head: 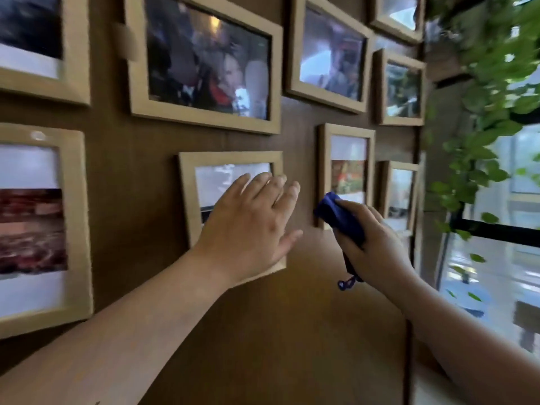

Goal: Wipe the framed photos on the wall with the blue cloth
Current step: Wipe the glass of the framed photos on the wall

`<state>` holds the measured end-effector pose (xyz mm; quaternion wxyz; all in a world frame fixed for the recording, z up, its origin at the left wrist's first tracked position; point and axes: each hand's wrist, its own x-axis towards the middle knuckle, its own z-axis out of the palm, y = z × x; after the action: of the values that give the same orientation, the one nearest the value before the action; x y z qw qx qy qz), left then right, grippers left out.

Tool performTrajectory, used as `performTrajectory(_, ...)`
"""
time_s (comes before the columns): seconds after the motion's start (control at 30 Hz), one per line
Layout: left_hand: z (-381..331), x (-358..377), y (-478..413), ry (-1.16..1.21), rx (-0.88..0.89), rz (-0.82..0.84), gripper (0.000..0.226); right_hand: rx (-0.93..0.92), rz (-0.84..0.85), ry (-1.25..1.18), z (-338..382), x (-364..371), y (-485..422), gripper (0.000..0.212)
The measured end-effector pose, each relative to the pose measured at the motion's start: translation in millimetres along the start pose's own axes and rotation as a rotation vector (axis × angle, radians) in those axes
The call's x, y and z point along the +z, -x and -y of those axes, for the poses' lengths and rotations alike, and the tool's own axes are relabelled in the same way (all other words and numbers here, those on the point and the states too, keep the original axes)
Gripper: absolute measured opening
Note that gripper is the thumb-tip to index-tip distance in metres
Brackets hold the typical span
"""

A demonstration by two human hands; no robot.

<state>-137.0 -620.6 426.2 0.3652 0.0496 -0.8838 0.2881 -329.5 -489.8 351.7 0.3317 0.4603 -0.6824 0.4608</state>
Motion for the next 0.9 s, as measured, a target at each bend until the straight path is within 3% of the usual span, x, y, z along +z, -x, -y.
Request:
performTrajectory(0.17,47.1,-30.8,12.4,-0.194,-0.067,0.035,0.068,-0.050,0.038,-0.133,36.7,33.5,-20.2,0.046)
performTrajectory(0.4,101.7,-45.4,22.5,-0.382,-0.039,0.109,0.080,-0.157,-0.035,-0.040,88.0,66.1,-44.2,0.050)
performTrajectory(0.57,115.5,-20.9,20.6,-0.368,-0.053,0.156,0.097,-0.253,-0.012,0.103,126.2,90.2,-54.2,0.052)
performTrajectory(0.7,122.5,-4.1,22.2,-0.343,-0.081,0.144,0.104,-0.228,-0.030,0.082,141.3,110.4,-49.6,0.055)
performTrajectory(0.9,131.2,6.1,24.8,-0.321,-0.064,0.107,0.109,-0.236,-0.044,0.289,103.9,101.9,-53.7,0.058)
